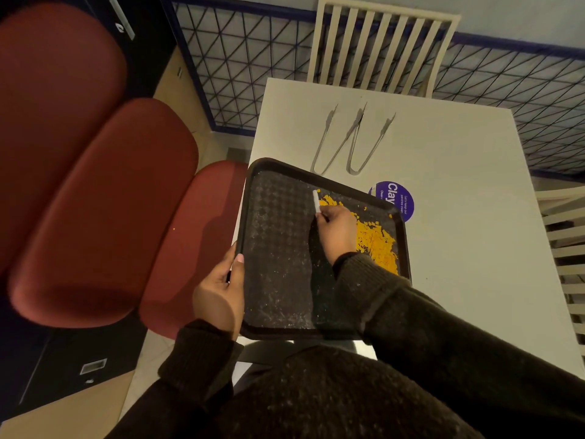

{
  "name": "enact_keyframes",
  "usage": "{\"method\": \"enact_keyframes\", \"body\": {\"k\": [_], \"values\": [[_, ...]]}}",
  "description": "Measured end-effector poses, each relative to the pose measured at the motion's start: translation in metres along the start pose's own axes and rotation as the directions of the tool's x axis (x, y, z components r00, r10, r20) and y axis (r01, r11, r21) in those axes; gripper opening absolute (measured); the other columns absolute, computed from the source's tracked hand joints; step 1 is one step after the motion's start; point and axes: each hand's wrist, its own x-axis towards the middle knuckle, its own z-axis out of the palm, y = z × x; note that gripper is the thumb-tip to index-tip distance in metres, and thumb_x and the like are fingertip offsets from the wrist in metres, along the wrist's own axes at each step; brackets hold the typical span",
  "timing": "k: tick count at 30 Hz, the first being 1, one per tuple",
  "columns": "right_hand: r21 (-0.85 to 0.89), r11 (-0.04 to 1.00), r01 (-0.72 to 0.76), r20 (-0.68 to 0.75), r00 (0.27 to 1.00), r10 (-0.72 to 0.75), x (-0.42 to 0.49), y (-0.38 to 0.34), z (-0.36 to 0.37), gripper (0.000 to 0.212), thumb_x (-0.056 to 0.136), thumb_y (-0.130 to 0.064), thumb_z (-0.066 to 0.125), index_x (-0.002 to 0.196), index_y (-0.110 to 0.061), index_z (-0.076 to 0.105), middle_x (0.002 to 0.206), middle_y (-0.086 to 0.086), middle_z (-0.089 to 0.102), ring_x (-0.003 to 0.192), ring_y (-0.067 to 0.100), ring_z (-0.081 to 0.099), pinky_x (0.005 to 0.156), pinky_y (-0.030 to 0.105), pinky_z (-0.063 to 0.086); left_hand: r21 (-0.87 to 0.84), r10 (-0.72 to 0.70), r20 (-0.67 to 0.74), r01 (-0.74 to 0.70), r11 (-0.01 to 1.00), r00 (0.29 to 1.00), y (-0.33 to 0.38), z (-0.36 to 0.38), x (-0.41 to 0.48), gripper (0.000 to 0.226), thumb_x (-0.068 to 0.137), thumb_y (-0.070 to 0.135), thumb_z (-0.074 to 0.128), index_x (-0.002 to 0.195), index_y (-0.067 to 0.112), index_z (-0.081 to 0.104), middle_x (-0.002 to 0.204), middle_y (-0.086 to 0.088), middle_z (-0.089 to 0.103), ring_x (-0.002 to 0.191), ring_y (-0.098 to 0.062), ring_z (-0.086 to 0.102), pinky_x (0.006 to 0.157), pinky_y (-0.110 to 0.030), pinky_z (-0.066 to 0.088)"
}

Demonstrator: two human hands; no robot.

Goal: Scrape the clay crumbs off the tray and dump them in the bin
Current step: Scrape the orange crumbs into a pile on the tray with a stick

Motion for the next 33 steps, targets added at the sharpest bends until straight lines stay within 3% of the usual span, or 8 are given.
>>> {"method": "enact_keyframes", "body": {"k": [3,6,11,15,20,27,30,33], "values": [[-0.012,0.996,-0.093,-0.036,0.995,0.093,0.005,0.008,-0.008,0.025,0.09,-0.009,0.055,0.112,-0.001,0.065,0.114,0.015,0.067,0.103,0.028,0.062,0.094,0.032,0.044,0.017,-0.001,0.003,0.001,1.0,1.0,-0.001,-0.001,0.0,0.034,0.092,0.033,0.051,0.123,0.023,0.059,0.115,0.024,0.056,0.114,0.006,0.051,0.097,-0.014,0.037],[0.023,0.987,-0.157,-0.06,0.986,0.158,0.002,0.01,-0.013,0.025,0.09,-0.009,0.055,0.112,-0.001,0.065,0.114,0.015,0.067,0.103,0.026,0.061,0.093,0.03,0.044,0.024,0.009,0.003,-0.009,1.0,1.0,-0.003,-0.002,0.001,0.035,0.092,0.035,0.051,0.123,0.021,0.059,0.12,0.021,0.057,0.116,0.004,0.051,0.101,-0.019,0.038],[0.152,0.988,-0.039,-0.01,0.999,0.041,-0.005,-0.012,-0.006,0.022,0.089,-0.008,0.057,0.108,-0.004,0.067,0.107,0.01,0.069,0.092,0.018,0.063,0.084,0.025,0.047,0.023,0.005,0.005,-0.005,1.0,1.0,-0.001,0.0,0.003,0.037,0.092,0.035,0.051,0.125,0.021,0.058,0.117,0.022,0.056,0.116,0.003,0.051,0.101,-0.019,0.038],[0.099,0.995,0.005,0.019,1.0,-0.007,0.003,-0.022,0.001,0.022,0.091,-0.01,0.055,0.108,-0.006,0.068,0.107,0.009,0.07,0.09,0.016,0.063,0.082,0.022,0.045,0.028,0.017,0.014,-0.017,0.999,1.0,0.0,0.002,0.002,0.037,0.092,0.035,0.051,0.126,0.021,0.057,0.117,0.021,0.056,0.115,0.003,0.051,0.101,-0.018,0.037],[0.011,0.994,-0.107,-0.055,0.993,0.107,0.015,-0.008,-0.006,0.021,0.089,-0.008,0.056,0.102,0.002,0.069,0.102,0.017,0.07,0.091,0.027,0.064,0.084,0.03,0.047,0.022,0.017,-0.003,-0.017,1.0,1.0,-0.004,0.003,0.003,0.035,0.092,0.033,0.052,0.124,0.022,0.058,0.124,0.013,0.059,0.118,0.001,0.052,0.104,-0.023,0.038],[-0.039,0.961,-0.274,-0.087,0.959,0.27,0.027,0.016,-0.016,0.019,0.085,-0.012,0.058,0.087,0.0,0.072,0.088,0.019,0.071,0.086,0.031,0.066,0.083,0.038,0.052,0.045,0.0,-0.003,0.0,0.999,1.0,-0.007,0.001,0.005,0.036,0.091,0.036,0.051,0.124,0.023,0.059,0.123,0.018,0.059,0.117,0.002,0.051,0.103,-0.023,0.039],[0.034,0.968,-0.25,-0.108,0.962,0.252,0.013,0.009,-0.018,0.022,0.084,-0.014,0.06,0.102,-0.005,0.069,0.1,0.014,0.071,0.087,0.028,0.067,0.085,0.042,0.053,0.064,0.029,-0.026,-0.028,0.998,0.999,-0.006,0.002,0.007,0.035,0.092,0.035,0.051,0.122,0.02,0.061,0.122,0.011,0.062,0.115,0.0,0.054,0.103,-0.024,0.04],[0.071,0.989,-0.131,0.001,0.991,0.131,-0.018,-0.002,-0.017,0.024,0.087,-0.012,0.06,0.11,-0.009,0.066,0.107,0.007,0.07,0.094,0.02,0.065,0.087,0.033,0.051,0.036,0.011,-0.017,-0.011,0.999,1.0,-0.005,0.002,0.009,0.035,0.092,0.032,0.052,0.122,0.017,0.06,0.124,0.01,0.061,0.117,0.0,0.052,0.105,-0.025,0.039]]}}
